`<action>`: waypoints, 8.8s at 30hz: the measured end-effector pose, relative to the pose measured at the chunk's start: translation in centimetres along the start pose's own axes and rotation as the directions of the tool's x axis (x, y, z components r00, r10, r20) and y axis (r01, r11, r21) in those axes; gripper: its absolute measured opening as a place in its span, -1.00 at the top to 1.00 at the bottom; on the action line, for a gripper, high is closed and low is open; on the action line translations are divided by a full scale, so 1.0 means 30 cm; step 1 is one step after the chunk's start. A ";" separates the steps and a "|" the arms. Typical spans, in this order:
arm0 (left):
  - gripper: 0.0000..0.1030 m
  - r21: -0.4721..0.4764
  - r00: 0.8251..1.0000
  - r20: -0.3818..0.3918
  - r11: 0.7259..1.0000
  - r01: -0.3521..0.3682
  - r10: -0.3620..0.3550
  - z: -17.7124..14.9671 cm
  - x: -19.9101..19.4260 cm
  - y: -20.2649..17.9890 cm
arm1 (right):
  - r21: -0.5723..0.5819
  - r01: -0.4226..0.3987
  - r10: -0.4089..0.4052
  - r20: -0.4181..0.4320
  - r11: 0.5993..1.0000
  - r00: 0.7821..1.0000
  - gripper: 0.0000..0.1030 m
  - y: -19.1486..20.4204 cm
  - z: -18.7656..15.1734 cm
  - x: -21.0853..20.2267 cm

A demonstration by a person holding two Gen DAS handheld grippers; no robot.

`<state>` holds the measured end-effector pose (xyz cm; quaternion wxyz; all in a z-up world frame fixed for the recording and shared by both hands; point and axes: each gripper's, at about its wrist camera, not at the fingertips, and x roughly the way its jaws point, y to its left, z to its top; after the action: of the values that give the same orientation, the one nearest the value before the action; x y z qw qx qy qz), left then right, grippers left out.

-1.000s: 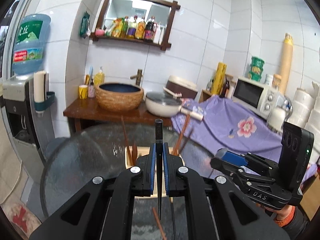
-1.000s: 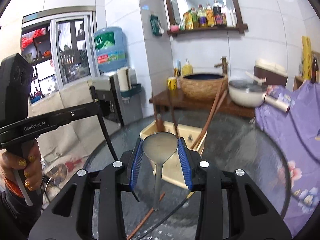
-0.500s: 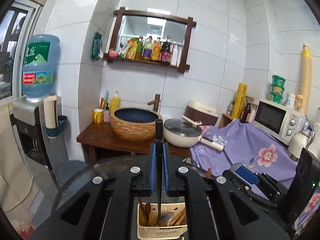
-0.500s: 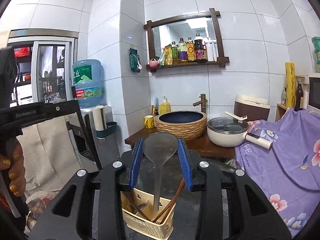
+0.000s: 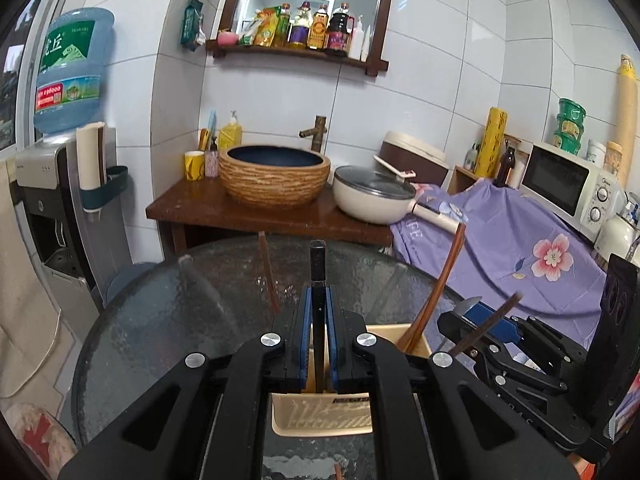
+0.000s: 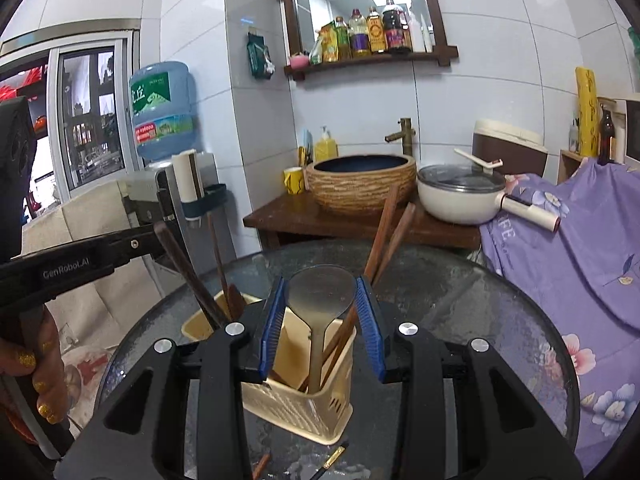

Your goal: Organize utensils

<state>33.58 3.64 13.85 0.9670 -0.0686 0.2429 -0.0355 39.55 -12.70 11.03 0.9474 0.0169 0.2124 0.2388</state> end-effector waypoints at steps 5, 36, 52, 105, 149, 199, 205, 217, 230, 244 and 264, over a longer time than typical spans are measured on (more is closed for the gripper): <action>0.86 -0.001 0.999 -0.032 1.000 0.006 -0.006 -0.044 0.033 0.011 | 0.017 -0.009 0.010 -0.040 1.000 0.999 0.29 -0.005 -0.046 0.028; -0.70 0.027 0.971 -0.237 0.999 -0.029 0.034 -0.549 -0.056 0.055 | 0.029 0.073 -0.057 -0.372 0.997 0.926 -0.47 0.046 -0.498 0.012; -0.70 -0.021 0.971 -0.232 0.998 -0.063 0.056 -0.583 -0.103 0.126 | -0.061 0.156 -0.166 -0.488 0.986 0.857 -0.12 0.159 -0.576 0.154; 0.03 0.106 0.888 -0.460 0.993 0.052 0.003 -0.659 0.174 -0.079 | -0.046 0.009 -0.033 -0.551 0.999 0.834 0.72 0.003 -0.526 0.154; 0.87 0.029 0.974 -0.200 0.993 0.116 -0.108 -0.401 -0.078 -0.081 | 0.237 -0.129 0.186 -0.240 0.963 0.953 0.86 -0.103 -0.361 -0.059; 0.88 0.050 0.977 0.190 0.995 0.086 -0.094 0.294 -0.397 -0.082 | -0.041 -0.092 0.096 0.118 0.995 0.988 0.86 0.020 0.329 -0.386; 0.88 0.014 0.979 0.202 1.000 0.026 -0.029 0.350 -0.281 -0.066 | -0.036 -0.052 0.057 0.162 0.998 0.985 0.86 0.017 0.382 -0.293; 0.88 0.008 0.999 0.050 1.000 -0.003 0.002 0.128 0.010 -0.041 | 0.025 -0.059 0.058 0.041 0.998 0.997 0.86 -0.029 0.182 -0.059; 0.75 0.029 1.000 -0.026 1.000 0.003 -0.002 0.019 0.058 -0.045 | 0.050 -0.037 0.038 -0.021 0.998 0.999 0.85 -0.046 0.070 0.001; -0.88 0.049 0.979 0.195 0.998 0.045 -0.053 -0.260 -0.326 -0.042 | 0.014 0.011 -0.013 0.142 1.000 0.990 -0.68 -0.014 -0.057 -0.274; -0.88 0.071 0.978 0.207 0.997 0.024 -0.038 -0.818 -0.706 0.025 | -0.063 0.012 0.003 0.233 0.998 0.973 -0.89 0.247 -0.699 -0.868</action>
<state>3.33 3.71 2.16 0.9882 -0.0427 0.1378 -0.0513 6.93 -19.55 3.23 0.9664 0.0141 0.0923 0.2395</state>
